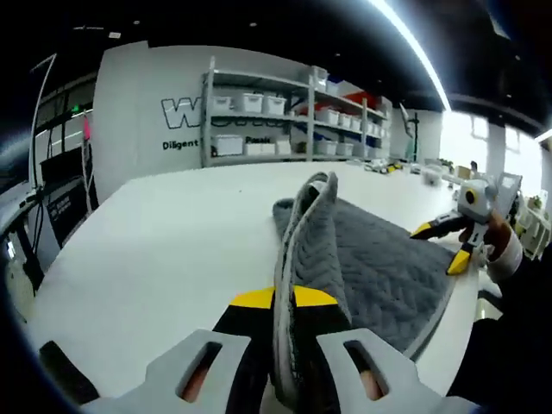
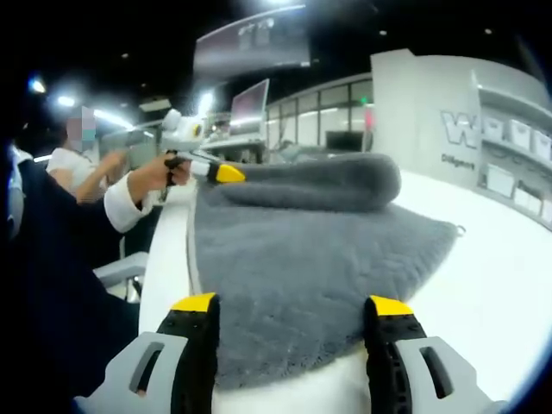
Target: Open the folded towel by lifting each exposed corner and separating the folded layers until the towel lies flat within the target outline without major curled edges
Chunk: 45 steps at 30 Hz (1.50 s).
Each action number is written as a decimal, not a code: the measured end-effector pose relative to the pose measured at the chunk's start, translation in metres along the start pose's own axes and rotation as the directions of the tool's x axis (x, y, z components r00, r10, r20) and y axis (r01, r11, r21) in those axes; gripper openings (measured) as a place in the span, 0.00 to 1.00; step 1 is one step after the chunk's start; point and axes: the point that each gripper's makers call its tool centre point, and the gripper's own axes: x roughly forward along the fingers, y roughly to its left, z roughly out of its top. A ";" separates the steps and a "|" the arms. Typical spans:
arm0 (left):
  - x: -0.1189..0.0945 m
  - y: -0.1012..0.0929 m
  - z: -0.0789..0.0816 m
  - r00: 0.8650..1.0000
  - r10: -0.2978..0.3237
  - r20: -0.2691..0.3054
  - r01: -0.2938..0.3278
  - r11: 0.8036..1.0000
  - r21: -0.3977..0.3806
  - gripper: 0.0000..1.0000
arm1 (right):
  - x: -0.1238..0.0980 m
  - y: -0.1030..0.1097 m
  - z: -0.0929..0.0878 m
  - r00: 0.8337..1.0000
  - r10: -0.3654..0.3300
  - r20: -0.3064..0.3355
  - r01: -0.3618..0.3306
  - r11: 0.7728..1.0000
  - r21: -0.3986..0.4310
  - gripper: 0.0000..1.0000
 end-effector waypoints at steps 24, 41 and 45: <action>-0.038 0.001 -0.032 0.998 0.055 0.012 -0.054 0.996 -0.065 0.05 | -0.008 -0.001 -0.003 1.000 0.018 -0.021 -0.018 1.000 -0.013 0.67; -0.045 0.015 -0.044 0.993 0.115 0.025 -0.113 0.990 -0.082 0.06 | -0.013 0.001 -0.006 0.999 0.017 -0.046 -0.017 1.000 -0.005 0.67; -0.045 0.018 -0.045 0.991 0.127 0.030 -0.124 0.989 -0.080 0.07 | -0.014 0.003 -0.007 0.999 0.020 -0.051 -0.021 1.000 -0.005 0.67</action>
